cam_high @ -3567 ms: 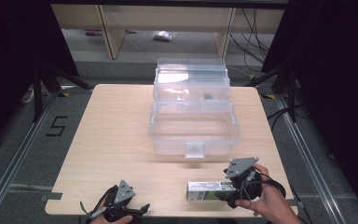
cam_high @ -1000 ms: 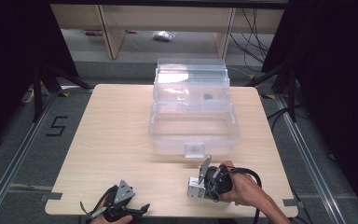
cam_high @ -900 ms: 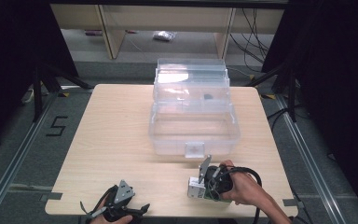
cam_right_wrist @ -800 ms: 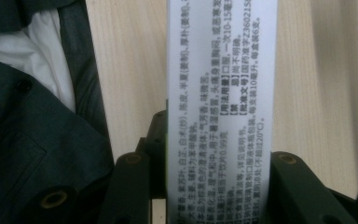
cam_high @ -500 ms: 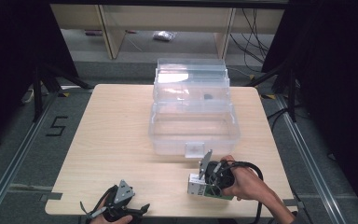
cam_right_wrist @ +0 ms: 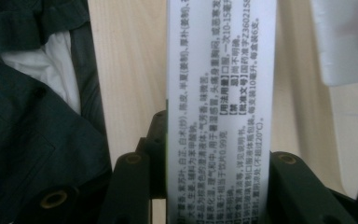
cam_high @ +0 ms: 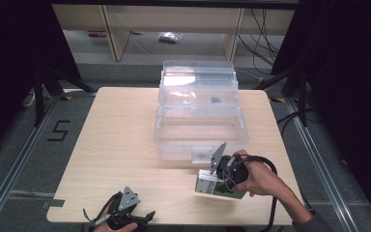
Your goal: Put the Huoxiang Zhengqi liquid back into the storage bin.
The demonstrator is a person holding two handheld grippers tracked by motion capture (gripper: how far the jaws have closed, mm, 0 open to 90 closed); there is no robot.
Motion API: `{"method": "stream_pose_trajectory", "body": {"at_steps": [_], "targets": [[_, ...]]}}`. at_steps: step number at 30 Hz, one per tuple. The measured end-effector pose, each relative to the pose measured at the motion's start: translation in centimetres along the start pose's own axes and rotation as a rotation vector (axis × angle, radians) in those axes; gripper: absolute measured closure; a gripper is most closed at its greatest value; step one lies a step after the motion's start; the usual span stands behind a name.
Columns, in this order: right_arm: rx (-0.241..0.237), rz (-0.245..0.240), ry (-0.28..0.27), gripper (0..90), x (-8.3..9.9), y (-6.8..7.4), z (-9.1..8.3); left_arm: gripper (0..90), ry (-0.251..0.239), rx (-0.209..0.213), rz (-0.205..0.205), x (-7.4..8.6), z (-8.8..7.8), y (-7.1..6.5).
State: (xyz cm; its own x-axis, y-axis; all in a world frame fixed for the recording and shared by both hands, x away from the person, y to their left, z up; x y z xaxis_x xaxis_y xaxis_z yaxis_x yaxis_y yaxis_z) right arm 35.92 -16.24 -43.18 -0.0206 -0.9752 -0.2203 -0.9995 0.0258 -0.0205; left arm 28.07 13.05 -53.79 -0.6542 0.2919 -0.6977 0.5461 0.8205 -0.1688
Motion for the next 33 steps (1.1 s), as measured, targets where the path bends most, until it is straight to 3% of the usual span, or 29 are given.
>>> {"method": "stream_pose_trajectory", "body": {"at_steps": [4,8,11,14,15,16,18,20,22,25,32,33], "targets": [[0.018,-0.013,-0.018,64.9,0.1,-0.6,-0.8,14.9,0.0,0.0,-0.001,0.0,0.0,0.0],[0.033,0.028,-0.02,65.0,0.1,-1.0,-2.3,14.9,0.0,0.001,-0.001,0.0,0.0,0.0],[0.037,0.024,-0.021,64.9,0.1,-1.3,-2.8,14.9,0.0,0.001,-0.001,0.0,0.0,0.0],[0.035,-0.023,-0.018,65.0,0.0,-2.0,-3.6,14.9,-0.001,0.002,0.002,0.0,0.0,0.1],[0.028,0.017,-0.019,65.0,-0.1,-1.8,-3.9,14.9,0.0,0.003,-0.004,0.0,0.0,0.0],[0.03,0.003,-0.018,65.0,-0.1,-2.1,-4.1,14.9,-0.002,0.006,-0.003,0.0,0.0,0.0],[0.041,0.002,-0.008,65.0,-0.1,-2.3,-4.6,14.9,0.047,-0.001,0.06,0.1,-0.3,0.4],[0.055,-0.024,-0.005,64.9,-0.2,-2.8,-5.1,14.9,0.001,0.004,-0.001,0.0,0.0,0.1],[0.047,0.021,-0.014,65.0,-0.3,-2.9,-5.6,14.9,0.002,0.004,0.001,0.0,0.0,0.1],[0.049,-0.016,-0.025,65.0,-0.4,-3.6,-6.1,14.9,-0.001,0.002,0.002,0.0,0.0,0.0],[0.054,0.003,-0.013,65.0,-0.8,-4.3,-7.2,14.9,0.001,0.003,0.003,0.0,0.0,0.1],[0.058,-0.021,-0.018,65.0,-0.8,-4.7,-7.3,14.9,0.001,0.003,0.002,0.0,0.0,0.0]]}}
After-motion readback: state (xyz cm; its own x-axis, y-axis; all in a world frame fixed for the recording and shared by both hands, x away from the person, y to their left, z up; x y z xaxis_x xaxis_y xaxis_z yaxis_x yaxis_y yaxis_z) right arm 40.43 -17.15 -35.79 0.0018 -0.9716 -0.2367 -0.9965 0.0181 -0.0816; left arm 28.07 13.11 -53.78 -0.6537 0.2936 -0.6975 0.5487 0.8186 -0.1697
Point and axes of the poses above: each handheld gripper's, and its own axes: z roughly forward along the jaws, x roughly out of its underside, y roughly to its left, the point moved 4 cm from there along z, roughly forward along the jaws, and after that the axes turned 10 degrees about -z, right-handed, at the moved point
